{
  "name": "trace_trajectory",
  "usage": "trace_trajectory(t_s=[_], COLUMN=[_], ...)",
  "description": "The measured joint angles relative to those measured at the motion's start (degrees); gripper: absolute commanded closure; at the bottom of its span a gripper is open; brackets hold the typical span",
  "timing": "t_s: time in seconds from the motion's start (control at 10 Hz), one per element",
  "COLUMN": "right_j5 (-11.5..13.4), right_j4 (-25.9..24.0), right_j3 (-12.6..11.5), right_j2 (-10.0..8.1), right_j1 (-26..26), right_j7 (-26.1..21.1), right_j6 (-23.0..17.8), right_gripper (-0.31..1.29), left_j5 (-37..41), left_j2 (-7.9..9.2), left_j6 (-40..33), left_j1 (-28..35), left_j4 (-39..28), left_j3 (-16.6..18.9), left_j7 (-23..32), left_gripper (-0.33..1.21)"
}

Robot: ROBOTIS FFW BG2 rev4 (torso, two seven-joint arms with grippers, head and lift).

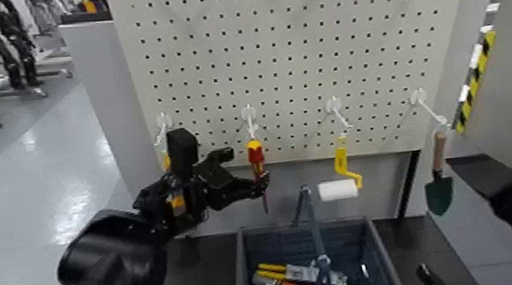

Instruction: Put the red screwdriver into the crate.

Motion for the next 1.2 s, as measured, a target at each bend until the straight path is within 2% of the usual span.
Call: trace_trajectory(t_s=[0.3,0.4,0.5,0.6,0.7,0.8,0.9,1.2], right_j5=[-0.2,-0.2,-0.3,-0.3,-0.3,-0.4,-0.4,-0.4], right_j4=[0.1,0.2,0.3,0.3,0.3,0.3,0.3,0.3], right_j3=[0.3,0.4,0.5,0.5,0.4,0.4,0.4,0.3], right_j2=[-0.09,-0.09,-0.12,-0.16,-0.17,-0.17,-0.17,-0.13], right_j1=[-0.3,-0.3,-0.4,-0.4,-0.4,-0.4,-0.3,-0.2], right_j7=[0.0,0.0,0.0,0.0,0.0,0.0,0.0,0.0], right_j6=[0.0,0.0,0.0,0.0,0.0,0.0,0.0,-0.1], right_gripper=[0.13,0.13,0.13,0.13,0.13,0.13,0.13,0.13], left_j5=[2.2,2.8,3.1,3.3,3.5,3.6,3.7,3.5], left_j2=[-1.08,-1.33,-1.51,-1.63,-1.67,-1.68,-1.68,-1.68], left_j6=[-1.3,-1.5,-1.6,-1.2,-0.7,-0.4,-0.1,0.4], left_j1=[-4.2,-5.1,-5.6,-5.9,-5.9,-5.9,-5.7,-5.1], left_j4=[5.9,7.3,8.2,8.6,8.7,8.6,8.4,7.8], left_j3=[-2.7,-3.3,-3.9,-4.1,-4.1,-4.0,-3.8,-3.2], left_j7=[-3.3,-3.7,-4.0,-3.9,-3.8,-3.7,-3.6,-3.4], left_gripper=[0.12,0.18,0.58,0.90,0.92,1.06,1.10,1.11])
